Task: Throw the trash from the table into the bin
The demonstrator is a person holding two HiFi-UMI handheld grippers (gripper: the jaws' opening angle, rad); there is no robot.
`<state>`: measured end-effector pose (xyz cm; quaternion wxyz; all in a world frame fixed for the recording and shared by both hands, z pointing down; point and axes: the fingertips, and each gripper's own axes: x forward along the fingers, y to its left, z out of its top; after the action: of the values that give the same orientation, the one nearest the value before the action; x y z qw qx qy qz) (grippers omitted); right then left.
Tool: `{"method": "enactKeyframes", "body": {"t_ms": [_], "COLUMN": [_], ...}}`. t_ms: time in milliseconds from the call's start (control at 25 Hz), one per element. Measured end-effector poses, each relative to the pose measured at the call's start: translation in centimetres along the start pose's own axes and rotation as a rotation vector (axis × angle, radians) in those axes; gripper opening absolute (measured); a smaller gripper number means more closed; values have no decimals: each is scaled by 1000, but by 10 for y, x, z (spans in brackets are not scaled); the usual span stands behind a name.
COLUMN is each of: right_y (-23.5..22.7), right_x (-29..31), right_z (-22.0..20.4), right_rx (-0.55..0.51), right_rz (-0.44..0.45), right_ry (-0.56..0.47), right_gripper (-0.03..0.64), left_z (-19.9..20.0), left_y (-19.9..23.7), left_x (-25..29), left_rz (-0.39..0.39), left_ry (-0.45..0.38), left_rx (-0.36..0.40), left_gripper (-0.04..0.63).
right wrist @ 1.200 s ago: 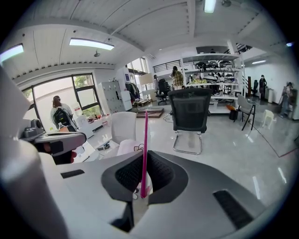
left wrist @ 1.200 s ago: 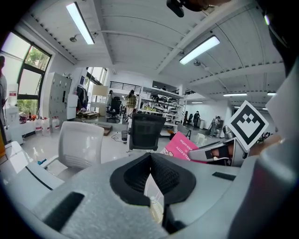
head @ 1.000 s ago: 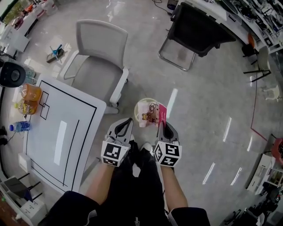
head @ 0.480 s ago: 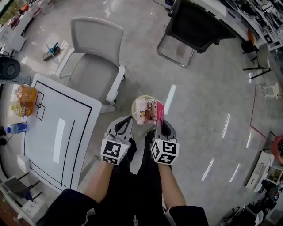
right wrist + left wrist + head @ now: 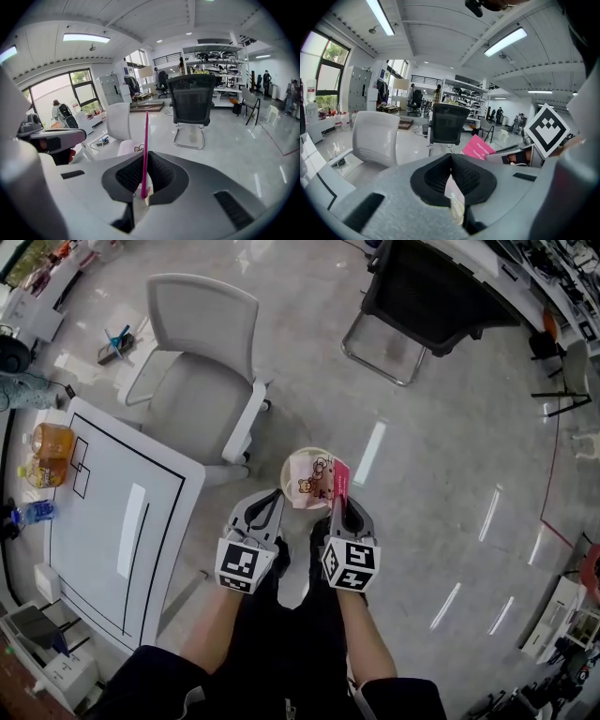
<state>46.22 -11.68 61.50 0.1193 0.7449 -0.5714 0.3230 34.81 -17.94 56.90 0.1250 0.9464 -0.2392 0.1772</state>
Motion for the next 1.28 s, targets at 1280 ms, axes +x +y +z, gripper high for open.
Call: {"method": "enactKeyframes", "body": {"t_ms": [1280], "right_y": [-73], "right_x": [239], "right_z": [-229], "right_rx": [-92], "right_rz": [61], "right_ry": [196], "right_gripper": [14], "left_z": [-171], "left_y": [33], "left_x": [116], "left_rz": [114], "left_ry": [35], "left_rx": [-55], "left_gripper": [8]}}
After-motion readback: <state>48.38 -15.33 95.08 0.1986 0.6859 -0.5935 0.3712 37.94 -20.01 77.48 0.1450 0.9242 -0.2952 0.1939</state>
